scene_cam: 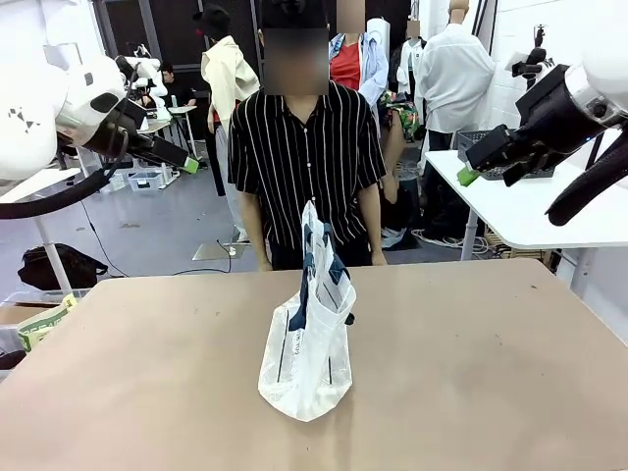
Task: Transfer purchased items from the store into the shopping bag.
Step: Open the Reusable shopping bag in the center of the table.
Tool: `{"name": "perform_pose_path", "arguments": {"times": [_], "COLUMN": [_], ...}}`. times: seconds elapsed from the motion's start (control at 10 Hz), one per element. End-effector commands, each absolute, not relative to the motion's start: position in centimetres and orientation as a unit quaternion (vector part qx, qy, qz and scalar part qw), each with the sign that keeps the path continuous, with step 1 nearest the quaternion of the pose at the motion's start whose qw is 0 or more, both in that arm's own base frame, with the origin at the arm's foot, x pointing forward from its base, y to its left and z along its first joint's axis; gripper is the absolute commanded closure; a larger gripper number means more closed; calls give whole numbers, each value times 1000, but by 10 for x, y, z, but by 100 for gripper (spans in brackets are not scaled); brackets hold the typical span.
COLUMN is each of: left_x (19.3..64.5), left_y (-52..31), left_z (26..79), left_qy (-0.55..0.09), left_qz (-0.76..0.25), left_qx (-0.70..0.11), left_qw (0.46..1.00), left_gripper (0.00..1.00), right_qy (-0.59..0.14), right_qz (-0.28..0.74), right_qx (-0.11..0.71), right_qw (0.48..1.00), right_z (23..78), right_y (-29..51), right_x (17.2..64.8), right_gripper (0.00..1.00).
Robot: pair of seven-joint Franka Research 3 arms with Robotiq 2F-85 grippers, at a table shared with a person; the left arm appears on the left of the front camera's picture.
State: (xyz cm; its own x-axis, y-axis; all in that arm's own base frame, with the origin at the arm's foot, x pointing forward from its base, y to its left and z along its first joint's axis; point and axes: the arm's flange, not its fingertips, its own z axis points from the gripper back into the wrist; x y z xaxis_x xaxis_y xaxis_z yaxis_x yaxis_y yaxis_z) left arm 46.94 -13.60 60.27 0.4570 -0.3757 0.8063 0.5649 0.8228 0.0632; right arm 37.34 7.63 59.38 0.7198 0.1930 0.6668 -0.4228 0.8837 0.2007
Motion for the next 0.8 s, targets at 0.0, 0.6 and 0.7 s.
{"name": "perform_pose_path", "arguments": {"times": [0.0, 0.6, 0.7], "left_x": [509, 532, 531], "left_y": [-187, -285, -293], "left_z": [602, 580, 577], "left_qy": [-416, -302, -290], "left_qz": [-310, -356, -361], "left_qx": [-140, -195, -197], "left_qw": [844, 863, 864], "left_gripper": [0, 0, 0], "right_qy": [-303, -213, -200], "right_qz": [219, 314, 317], "right_qx": [174, 145, 149], "right_qw": [911, 914, 915], "right_z": [600, 563, 555], "right_y": [128, 272, 278], "right_x": [385, 428, 431], "right_gripper": [0, 0, 0]}}
